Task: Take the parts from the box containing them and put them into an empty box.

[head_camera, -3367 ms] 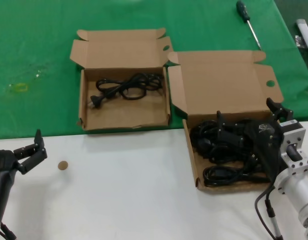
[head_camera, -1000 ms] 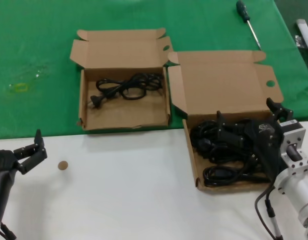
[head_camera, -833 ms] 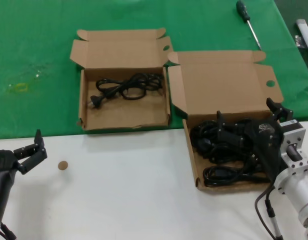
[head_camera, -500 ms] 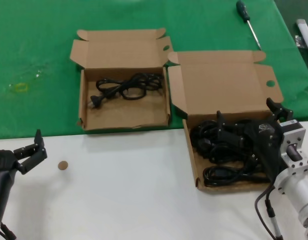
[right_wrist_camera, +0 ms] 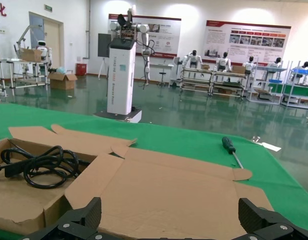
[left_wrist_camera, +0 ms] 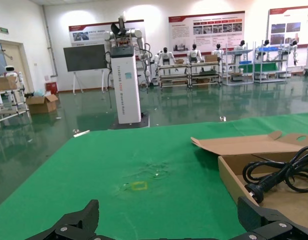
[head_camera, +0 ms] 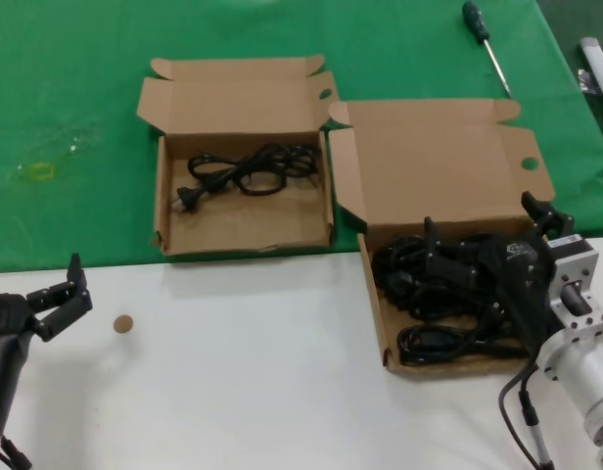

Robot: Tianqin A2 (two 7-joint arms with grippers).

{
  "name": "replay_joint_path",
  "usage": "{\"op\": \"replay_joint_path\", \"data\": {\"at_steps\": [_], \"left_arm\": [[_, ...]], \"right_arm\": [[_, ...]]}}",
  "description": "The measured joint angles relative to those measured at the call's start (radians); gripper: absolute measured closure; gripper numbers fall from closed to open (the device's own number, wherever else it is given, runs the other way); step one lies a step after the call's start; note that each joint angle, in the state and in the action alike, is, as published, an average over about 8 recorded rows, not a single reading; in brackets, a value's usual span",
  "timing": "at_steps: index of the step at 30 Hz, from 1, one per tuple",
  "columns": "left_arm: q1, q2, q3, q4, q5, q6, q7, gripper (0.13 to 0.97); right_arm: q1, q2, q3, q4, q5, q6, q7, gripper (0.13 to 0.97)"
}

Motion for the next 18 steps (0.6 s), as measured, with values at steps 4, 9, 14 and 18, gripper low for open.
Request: {"op": "replay_joint_path", "data": {"at_steps": [4,9,14,18], "left_arm": [[0.0,0.0,0.0,0.0,0.0,0.0,0.0,0.132],[0.0,0.0,0.0,0.0,0.0,0.0,0.0,0.132],[0.0,0.0,0.0,0.0,0.0,0.0,0.0,0.132],[0.0,0.0,0.0,0.0,0.0,0.0,0.0,0.132]], "right_arm": [[0.0,0.0,0.0,0.0,0.0,0.0,0.0,0.129],[0.0,0.0,0.0,0.0,0.0,0.0,0.0,0.129],[0.0,0.0,0.0,0.0,0.0,0.0,0.0,0.129],[0.0,0.0,0.0,0.0,0.0,0.0,0.0,0.129]]}}
